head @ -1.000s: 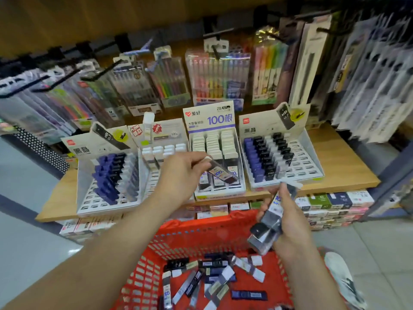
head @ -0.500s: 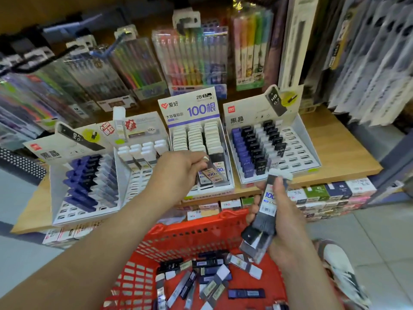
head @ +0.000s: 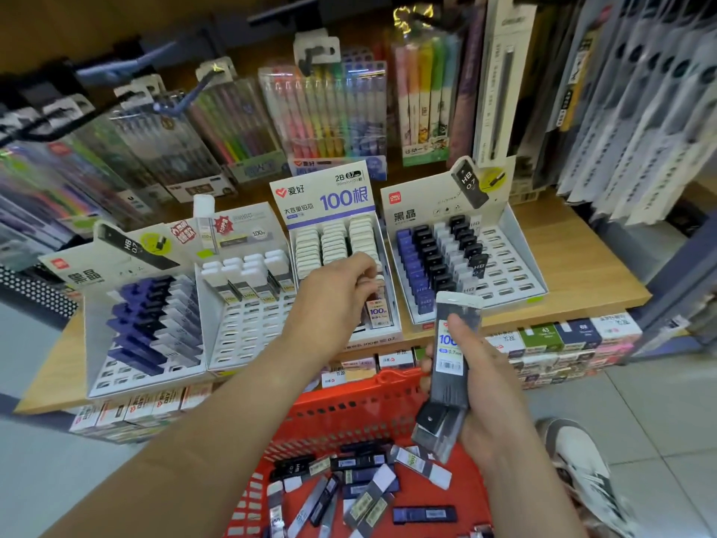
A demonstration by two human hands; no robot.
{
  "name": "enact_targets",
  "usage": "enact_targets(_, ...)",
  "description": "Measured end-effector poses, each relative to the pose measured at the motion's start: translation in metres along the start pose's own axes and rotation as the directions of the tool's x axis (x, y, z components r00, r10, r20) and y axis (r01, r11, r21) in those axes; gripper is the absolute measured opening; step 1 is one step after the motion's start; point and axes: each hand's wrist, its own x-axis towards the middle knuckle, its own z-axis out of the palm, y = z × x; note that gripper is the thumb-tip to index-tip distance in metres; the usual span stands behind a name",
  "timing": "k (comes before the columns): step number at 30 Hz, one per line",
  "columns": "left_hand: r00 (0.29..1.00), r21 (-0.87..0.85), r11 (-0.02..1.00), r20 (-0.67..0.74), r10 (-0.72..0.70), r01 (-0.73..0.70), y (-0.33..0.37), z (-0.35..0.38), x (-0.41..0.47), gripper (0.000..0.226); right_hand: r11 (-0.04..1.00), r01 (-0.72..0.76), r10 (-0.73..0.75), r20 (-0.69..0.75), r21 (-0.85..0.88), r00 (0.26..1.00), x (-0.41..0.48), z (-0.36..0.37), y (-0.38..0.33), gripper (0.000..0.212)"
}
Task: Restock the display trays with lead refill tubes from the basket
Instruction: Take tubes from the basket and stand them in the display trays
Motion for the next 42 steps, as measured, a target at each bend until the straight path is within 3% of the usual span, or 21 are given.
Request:
enact_targets(3,0.997,-0.006,1.000,-0.080,-0.022,0.021,0.003,-0.002,-0.003,0.014,0.999,0.017,-0.017,0.007,-0.042,1.000,-0.001,0.000,0.003,0.028)
enact_targets(5,0.992,-0.116,0.990,-0.083,-0.092,0.082,0.013,-0.009,-0.011,0.018,0.996,0.021,-0.020,0.017,-0.086,1.000,-0.003,0.001,0.004,0.027)
enact_targets(7,0.968,-0.400,0.882,0.129,-0.215,0.249,0.025,-0.016,-0.023,0.021,0.991,0.013,-0.008,0.037,-0.133,0.999,-0.005,0.003,0.004,0.028)
enact_targets(8,0.928,-0.543,0.757,0.281,-0.244,0.364,0.031,-0.018,-0.030,0.023,0.989,0.010,-0.001,0.061,-0.149,0.998,-0.007,0.005,0.005,0.027)
enact_targets(10,0.867,-0.627,0.609,0.434,-0.244,0.485,0.035,-0.020,-0.042,0.026,0.983,0.017,0.008,0.138,-0.181,0.990,-0.011,0.009,0.008,0.023)
enact_targets(14,0.826,-0.648,0.512,0.450,-0.340,0.564,0.023,-0.021,-0.056,0.028,0.963,0.031,0.033,0.231,-0.266,0.972,-0.015,0.014,0.014,0.023)
enact_targets(18,0.778,-0.650,0.434,0.457,-0.432,0.623,0.010,-0.029,-0.067,0.022,0.941,-0.066,0.115,0.130,-0.333,0.985,-0.011,0.008,0.022,0.041)
enact_targets(21,0.768,-0.705,0.393,0.340,-0.543,0.590,-0.005,-0.041,-0.065,0.025,0.977,-0.138,0.148,0.048,-0.162,0.988,-0.003,0.000,0.028,0.045)
enact_targets(24,0.806,-0.734,0.515,0.075,-0.587,0.443,-0.018,-0.051,-0.053,0.027,0.984,-0.154,0.153,0.009,0.092,0.988,0.003,-0.008,0.030,0.025)
enact_targets(27,0.857,-0.655,0.664,-0.049,-0.514,0.361,-0.024,-0.050,-0.041,0.026,0.979,-0.127,0.132,-0.019,0.158,0.991,0.006,-0.011,0.028,0.021)
enact_targets(33,0.914,-0.463,0.821,-0.055,-0.403,0.334,-0.027,-0.028,-0.034,0.024,0.995,-0.054,0.057,-0.036,0.079,0.998,0.007,-0.009,0.029,0.025)
enact_targets(42,0.942,-0.288,0.903,-0.010,-0.335,0.318,-0.032,-0.017,-0.032,0.030,0.999,-0.028,0.028,-0.005,0.034,1.000,0.008,-0.011,0.030,0.026)
